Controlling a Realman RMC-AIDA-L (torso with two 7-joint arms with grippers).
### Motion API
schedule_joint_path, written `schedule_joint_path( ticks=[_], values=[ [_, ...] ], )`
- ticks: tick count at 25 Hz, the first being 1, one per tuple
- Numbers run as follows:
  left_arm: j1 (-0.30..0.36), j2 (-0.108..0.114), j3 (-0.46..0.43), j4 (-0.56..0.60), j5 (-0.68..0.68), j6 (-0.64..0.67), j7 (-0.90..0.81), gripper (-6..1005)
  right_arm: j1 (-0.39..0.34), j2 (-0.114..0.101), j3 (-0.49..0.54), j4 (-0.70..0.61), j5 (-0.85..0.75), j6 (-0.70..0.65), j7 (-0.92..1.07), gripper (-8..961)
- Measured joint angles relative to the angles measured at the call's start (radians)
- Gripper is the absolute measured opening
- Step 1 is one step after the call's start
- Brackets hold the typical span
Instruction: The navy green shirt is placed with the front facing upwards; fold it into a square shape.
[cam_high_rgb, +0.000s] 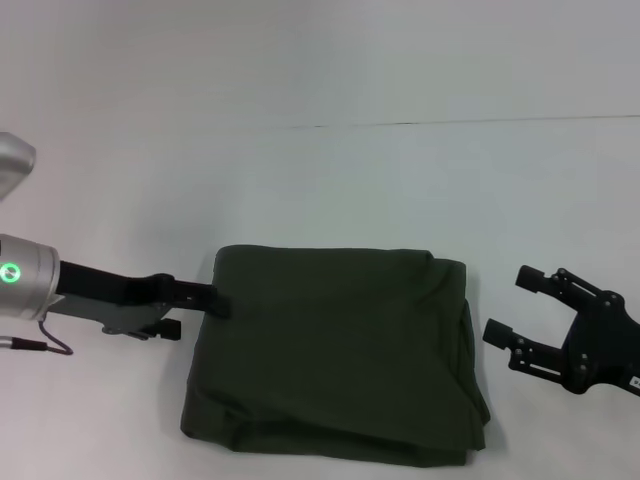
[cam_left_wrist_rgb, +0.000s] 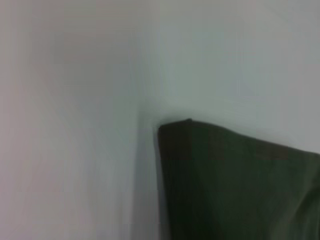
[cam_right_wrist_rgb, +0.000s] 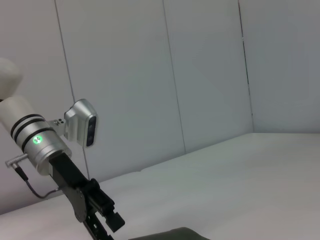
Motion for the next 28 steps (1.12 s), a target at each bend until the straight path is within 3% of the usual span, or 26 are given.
schedule_joint_path(
  ticks=[14,23,28],
  values=[
    [-0.022,-0.02,0.008,-0.067,-0.005,-0.045,0.005,837,0.013,-0.001,-0.005,-0.002,-0.003,0.004,-0.001,915],
    [-0.034,-0.048,0.014,-0.067,-0.012,-0.072,0.042,833,0.016,-0.001,0.0,-0.002,0.001,0.006,0.002,915],
    [-0.035,-0.049,0.019,-0.068,-0.012,-0.099,0.044,794,0.019,-0.001,0.0,-0.002,0.004,0.008,0.002,915]
  ],
)
